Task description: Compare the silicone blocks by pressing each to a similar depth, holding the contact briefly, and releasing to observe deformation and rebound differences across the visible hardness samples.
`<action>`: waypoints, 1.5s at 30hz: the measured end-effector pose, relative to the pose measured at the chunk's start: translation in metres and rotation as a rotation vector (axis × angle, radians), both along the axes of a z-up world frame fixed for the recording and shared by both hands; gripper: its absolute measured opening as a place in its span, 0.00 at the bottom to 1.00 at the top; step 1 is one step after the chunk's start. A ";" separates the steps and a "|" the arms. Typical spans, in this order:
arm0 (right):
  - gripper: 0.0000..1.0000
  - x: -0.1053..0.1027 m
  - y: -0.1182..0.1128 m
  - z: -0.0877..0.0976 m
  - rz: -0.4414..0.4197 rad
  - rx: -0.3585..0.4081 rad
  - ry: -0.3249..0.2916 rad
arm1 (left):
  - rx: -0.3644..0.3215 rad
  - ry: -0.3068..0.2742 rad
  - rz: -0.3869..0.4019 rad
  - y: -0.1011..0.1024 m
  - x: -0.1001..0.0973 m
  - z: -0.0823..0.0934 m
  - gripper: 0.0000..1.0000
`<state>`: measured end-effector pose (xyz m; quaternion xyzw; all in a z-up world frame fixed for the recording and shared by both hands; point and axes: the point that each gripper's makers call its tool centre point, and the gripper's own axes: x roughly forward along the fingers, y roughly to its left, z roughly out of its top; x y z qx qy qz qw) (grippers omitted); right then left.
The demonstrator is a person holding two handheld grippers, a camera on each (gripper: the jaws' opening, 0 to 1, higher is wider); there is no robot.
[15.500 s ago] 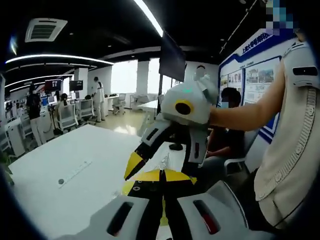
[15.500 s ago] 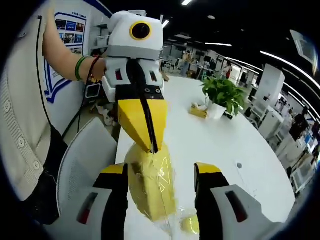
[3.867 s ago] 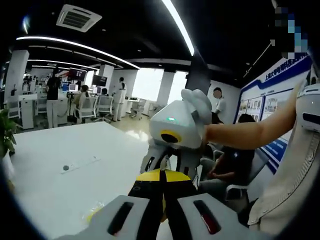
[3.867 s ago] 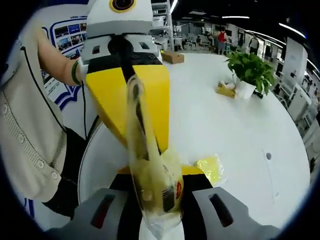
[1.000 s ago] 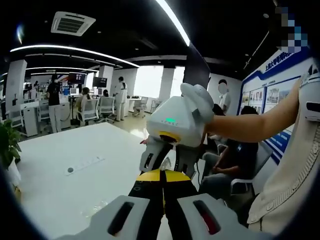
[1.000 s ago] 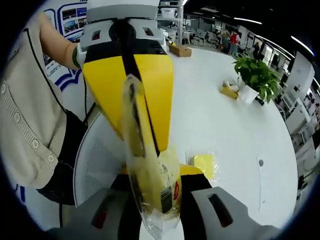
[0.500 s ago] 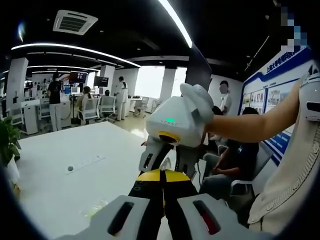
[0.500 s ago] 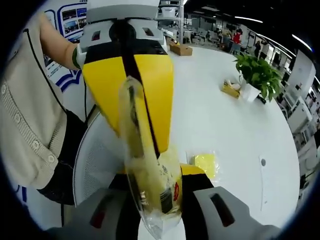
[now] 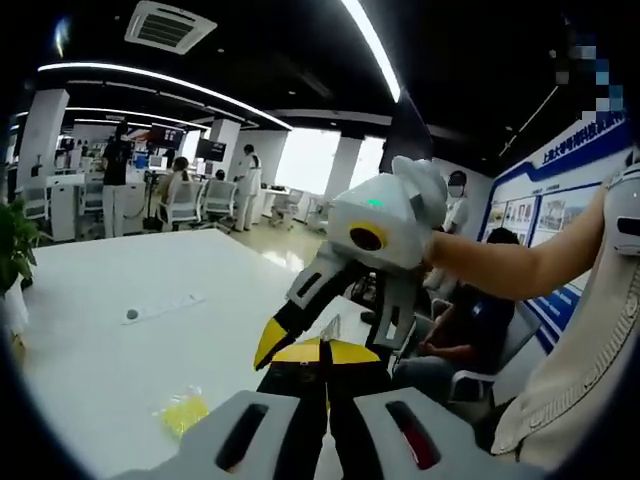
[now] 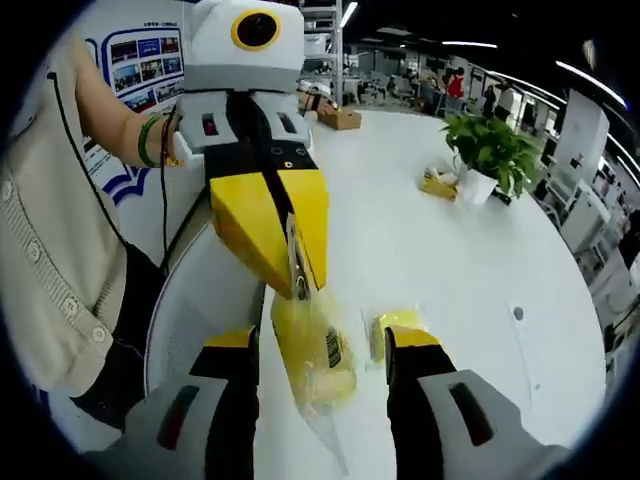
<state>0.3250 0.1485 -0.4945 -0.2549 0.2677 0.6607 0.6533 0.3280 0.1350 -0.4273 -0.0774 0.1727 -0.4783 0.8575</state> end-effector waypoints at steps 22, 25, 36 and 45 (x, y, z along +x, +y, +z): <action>0.61 -0.056 -0.162 -0.014 -0.670 0.360 0.032 | -0.111 0.230 -0.007 -0.084 0.044 -0.089 0.00; 0.60 -0.064 -0.183 -0.027 -0.771 0.360 0.062 | -0.133 0.262 -0.001 -0.101 0.053 -0.107 0.00; 0.56 -0.073 -0.210 -0.046 -0.868 0.305 0.126 | -0.374 0.527 0.141 -0.123 0.110 -0.170 0.00; 0.57 -0.062 -0.208 -0.052 -0.885 0.277 0.136 | -0.465 0.596 0.371 -0.080 0.163 -0.215 0.00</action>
